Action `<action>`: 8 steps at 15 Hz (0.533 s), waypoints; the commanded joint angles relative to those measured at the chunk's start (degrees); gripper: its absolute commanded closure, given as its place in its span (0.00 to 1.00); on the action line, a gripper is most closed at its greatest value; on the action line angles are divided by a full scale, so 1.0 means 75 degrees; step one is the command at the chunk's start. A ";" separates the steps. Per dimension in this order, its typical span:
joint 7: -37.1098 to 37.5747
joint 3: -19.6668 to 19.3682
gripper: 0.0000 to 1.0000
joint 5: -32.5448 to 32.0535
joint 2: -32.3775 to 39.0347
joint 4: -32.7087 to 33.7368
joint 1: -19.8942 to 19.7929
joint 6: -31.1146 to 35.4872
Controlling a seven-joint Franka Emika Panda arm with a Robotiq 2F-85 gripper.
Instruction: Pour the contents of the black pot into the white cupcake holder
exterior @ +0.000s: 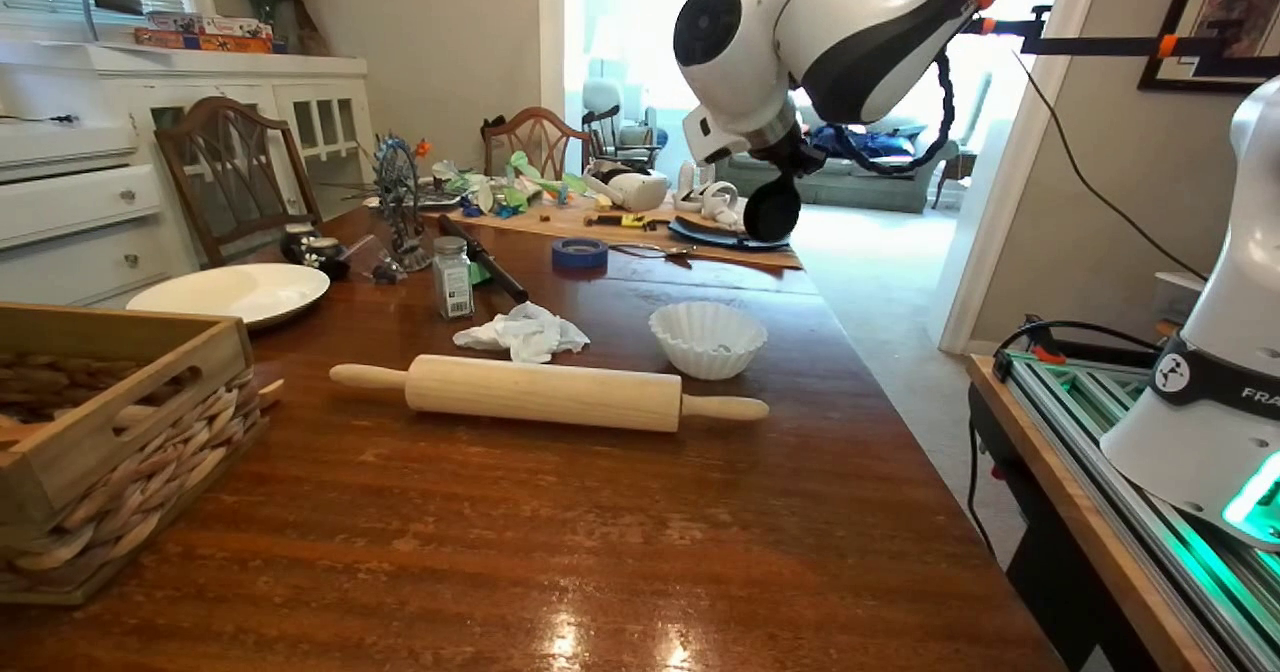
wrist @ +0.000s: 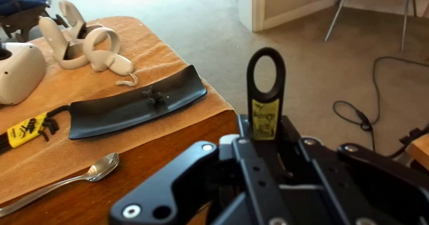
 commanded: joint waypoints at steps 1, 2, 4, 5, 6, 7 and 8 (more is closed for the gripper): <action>-0.0147 -0.0309 0.94 0.1151 -0.0755 -0.0285 -0.0066 0.0579; -0.0140 -0.0413 0.94 0.1439 -0.0866 -0.0290 -0.0082 0.0664; -0.0074 -0.0623 0.94 0.2018 -0.0991 -0.0252 -0.0104 0.0882; 0.0001 -0.0728 0.94 0.2273 -0.0998 -0.0217 -0.0119 0.1019; 0.0033 -0.0825 0.94 0.2556 -0.0971 -0.0165 -0.0140 0.1156; 0.0057 -0.0928 0.94 0.2832 -0.0935 -0.0128 -0.0171 0.1327; 0.0092 -0.1027 0.94 0.3101 -0.0874 -0.0107 -0.0209 0.1548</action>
